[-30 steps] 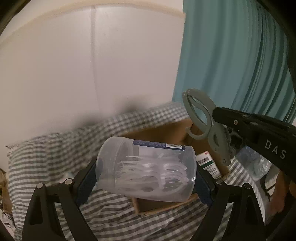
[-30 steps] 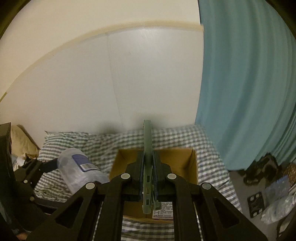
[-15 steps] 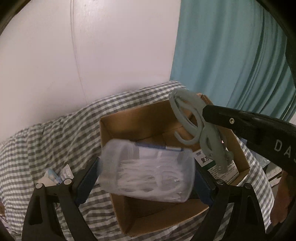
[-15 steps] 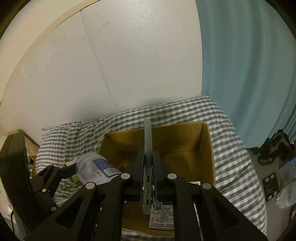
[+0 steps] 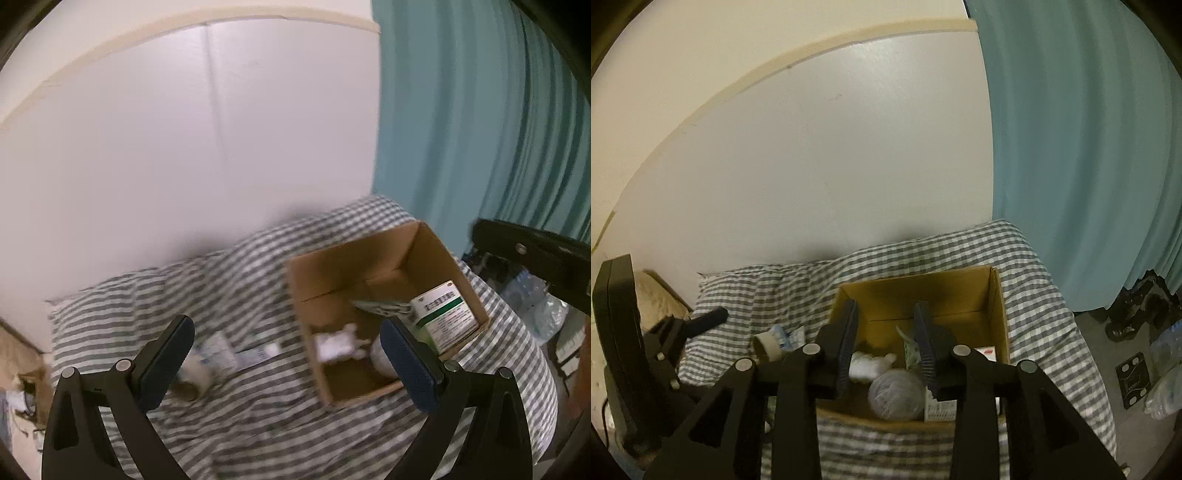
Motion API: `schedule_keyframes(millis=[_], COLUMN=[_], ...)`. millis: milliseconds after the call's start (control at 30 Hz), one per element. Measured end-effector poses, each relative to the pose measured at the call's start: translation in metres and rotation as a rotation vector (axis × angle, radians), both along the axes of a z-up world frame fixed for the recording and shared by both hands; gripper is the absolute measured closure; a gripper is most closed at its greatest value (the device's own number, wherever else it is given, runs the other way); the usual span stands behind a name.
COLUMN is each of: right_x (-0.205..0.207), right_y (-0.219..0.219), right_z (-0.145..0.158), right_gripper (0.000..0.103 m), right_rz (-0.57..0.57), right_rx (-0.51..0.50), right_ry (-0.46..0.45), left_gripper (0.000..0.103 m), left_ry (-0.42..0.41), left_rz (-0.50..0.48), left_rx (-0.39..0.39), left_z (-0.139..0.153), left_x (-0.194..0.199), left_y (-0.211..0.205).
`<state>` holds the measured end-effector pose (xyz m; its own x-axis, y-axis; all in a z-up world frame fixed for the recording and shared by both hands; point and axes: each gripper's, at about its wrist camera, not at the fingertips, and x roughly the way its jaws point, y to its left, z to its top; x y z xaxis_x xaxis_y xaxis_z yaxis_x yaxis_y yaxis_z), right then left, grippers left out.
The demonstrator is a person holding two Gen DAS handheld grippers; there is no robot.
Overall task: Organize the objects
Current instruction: 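Carry clip and clear container to the cardboard box and release both, then reach the right tool to the beige tape roll and grasp its rim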
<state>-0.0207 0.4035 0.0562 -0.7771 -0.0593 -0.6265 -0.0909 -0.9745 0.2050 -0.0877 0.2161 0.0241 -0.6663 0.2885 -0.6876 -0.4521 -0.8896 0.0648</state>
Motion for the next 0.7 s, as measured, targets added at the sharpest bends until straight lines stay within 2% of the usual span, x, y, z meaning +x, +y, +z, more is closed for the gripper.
schedule_keyframes(millis=[100, 167, 233, 400, 533, 700], right_x=[0.019, 0.033, 0.044, 0.065, 0.066, 0.057], right_y=[-0.014, -0.026, -0.042, -0.084, -0.123, -0.174], right_z=[0.011, 0.020, 0.027, 0.038, 0.040, 0.024], right_gripper=[0.070, 0.066, 0.053, 0.044, 0.034, 0.034], right_rz=[0.011, 0.013, 0.022, 0.053, 0.086, 0.131], right_rx=[0.026, 0.044, 0.050, 0.102, 0.124, 0.169], right_ry=[0.007, 0.022, 0.035, 0.040, 0.037, 0.000], left_gripper=[0.000, 0.000, 0.000, 0.000, 0.000, 0.000], left_ry=[0.023, 0.031, 0.046, 0.081, 0.088, 0.053], left_rz=[0.040, 0.061, 0.086, 0.149, 0.213, 0.250], left_rx=[-0.004, 0.003, 0.008, 0.014, 0.016, 0.013], left_z=[0.017, 0.026, 0.036, 0.049, 0.045, 0.019], left_x=[0.017, 0.029, 0.037, 0.054, 0.065, 0.067], left_y=[-0.032, -0.054, -0.079, -0.131, -0.173, -0.209])
